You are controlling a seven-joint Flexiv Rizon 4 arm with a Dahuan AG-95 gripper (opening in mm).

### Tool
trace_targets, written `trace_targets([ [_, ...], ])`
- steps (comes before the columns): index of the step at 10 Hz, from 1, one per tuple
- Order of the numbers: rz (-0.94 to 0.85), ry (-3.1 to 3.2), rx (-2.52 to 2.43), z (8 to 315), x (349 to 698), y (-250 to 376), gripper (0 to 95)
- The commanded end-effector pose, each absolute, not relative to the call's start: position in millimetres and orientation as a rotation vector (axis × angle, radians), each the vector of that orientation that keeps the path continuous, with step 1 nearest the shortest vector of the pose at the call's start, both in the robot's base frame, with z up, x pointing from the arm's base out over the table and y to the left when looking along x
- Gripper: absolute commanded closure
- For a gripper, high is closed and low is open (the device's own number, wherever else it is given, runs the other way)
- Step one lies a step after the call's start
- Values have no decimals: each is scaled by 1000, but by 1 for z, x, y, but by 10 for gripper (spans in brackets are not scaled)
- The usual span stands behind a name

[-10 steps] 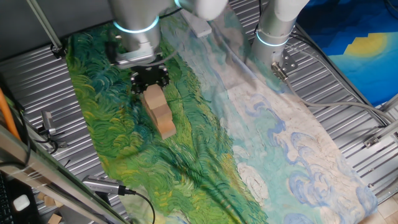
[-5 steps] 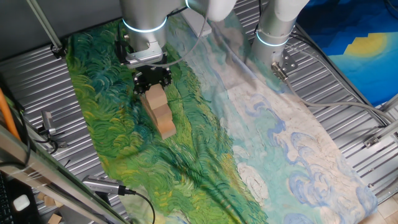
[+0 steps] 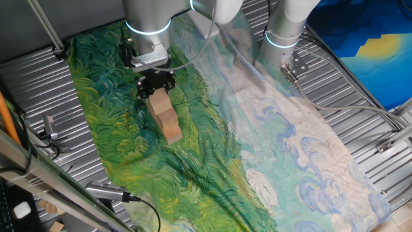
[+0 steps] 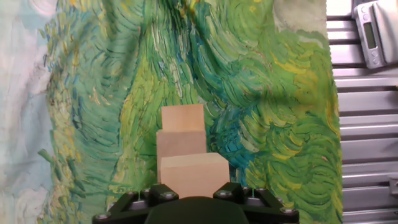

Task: Stack the blocks into a pyramid shape

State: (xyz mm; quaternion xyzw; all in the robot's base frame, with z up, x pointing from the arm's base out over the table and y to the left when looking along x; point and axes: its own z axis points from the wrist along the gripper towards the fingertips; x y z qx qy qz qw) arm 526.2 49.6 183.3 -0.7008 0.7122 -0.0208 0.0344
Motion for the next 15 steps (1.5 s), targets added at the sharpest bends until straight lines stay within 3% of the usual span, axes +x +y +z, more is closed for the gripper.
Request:
trace_targets([
  [1,-58,2212,-2118,178,523,47,950],
  [15,-82,2204,-2103,167,517,45,950],
])
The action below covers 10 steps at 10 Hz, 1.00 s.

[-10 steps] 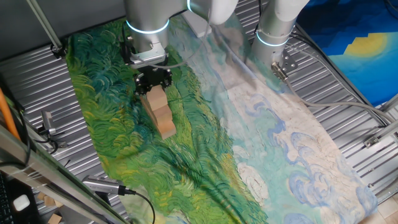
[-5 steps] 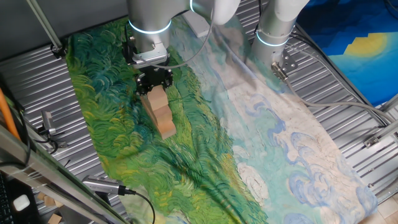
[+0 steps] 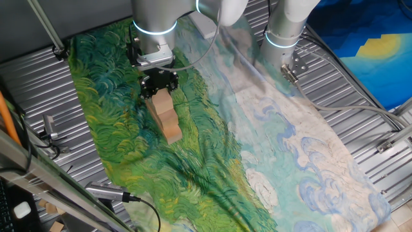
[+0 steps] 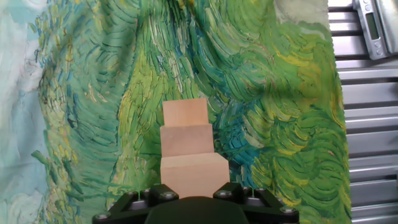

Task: Stack the blocks into a pyramid shape

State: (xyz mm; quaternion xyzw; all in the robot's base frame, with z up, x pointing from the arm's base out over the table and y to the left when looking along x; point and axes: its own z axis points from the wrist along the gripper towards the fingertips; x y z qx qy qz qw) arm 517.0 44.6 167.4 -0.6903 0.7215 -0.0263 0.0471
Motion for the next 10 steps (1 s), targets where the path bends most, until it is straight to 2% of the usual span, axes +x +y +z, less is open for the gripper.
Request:
trace_targets([
  [1,-82,2205,-2102,167,517,45,950],
  [9,-83,2218,-2089,167,517,45,950],
  [10,-83,2208,-2097,166,517,45,760],
])
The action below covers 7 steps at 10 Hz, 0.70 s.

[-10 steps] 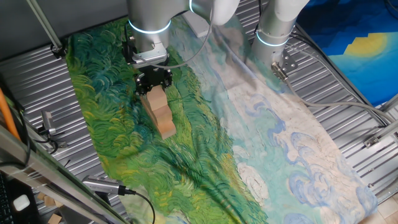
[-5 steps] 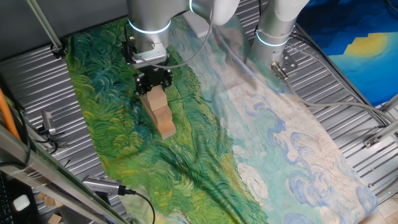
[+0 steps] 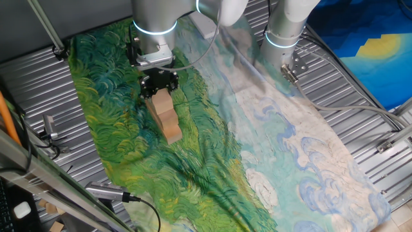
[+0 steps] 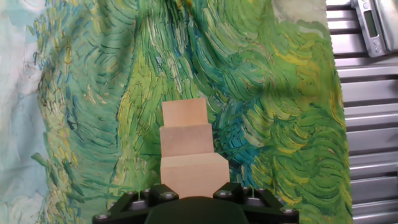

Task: Stack the blocks into a pyramid shape

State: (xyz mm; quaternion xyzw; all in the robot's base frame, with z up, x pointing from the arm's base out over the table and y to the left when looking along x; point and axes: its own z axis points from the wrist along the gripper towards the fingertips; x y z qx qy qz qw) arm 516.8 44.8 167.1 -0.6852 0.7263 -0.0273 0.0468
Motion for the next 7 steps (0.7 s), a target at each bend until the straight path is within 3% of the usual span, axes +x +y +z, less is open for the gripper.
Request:
trace_targets([
  [1,-83,2207,-2097,166,518,45,760],
  [2,-79,2204,-2097,166,518,45,760],
  [3,-80,2203,-2097,166,518,45,570],
  [7,-74,2209,-2085,166,517,45,570],
])
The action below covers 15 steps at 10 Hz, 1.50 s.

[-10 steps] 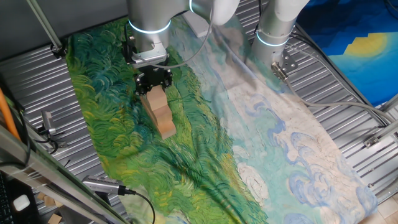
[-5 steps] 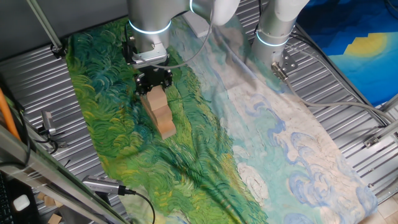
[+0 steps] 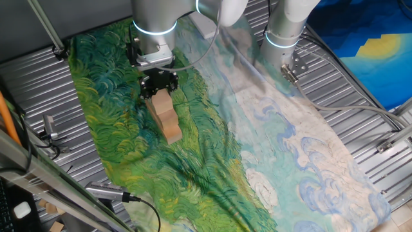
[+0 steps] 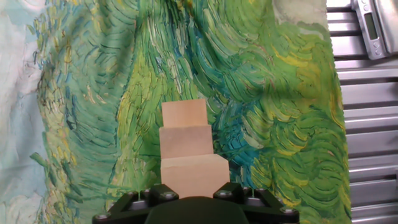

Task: Stack the blocks into a pyramid shape

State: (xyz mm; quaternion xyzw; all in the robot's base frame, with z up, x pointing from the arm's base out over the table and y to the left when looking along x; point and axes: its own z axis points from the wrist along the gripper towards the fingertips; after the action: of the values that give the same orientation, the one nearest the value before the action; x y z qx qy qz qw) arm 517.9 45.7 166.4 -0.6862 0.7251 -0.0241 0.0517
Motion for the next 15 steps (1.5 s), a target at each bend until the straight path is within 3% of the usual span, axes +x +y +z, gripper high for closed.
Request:
trace_targets([
  [1,-74,2209,-2084,166,517,46,570],
  [2,-72,2205,-2085,166,517,46,570],
  [4,-62,2197,-2086,166,516,46,190],
  [6,-63,2196,-2088,167,516,47,190],
  [7,-62,2193,-2090,167,516,47,0],
  [15,-28,2268,-2054,193,520,63,0],
])
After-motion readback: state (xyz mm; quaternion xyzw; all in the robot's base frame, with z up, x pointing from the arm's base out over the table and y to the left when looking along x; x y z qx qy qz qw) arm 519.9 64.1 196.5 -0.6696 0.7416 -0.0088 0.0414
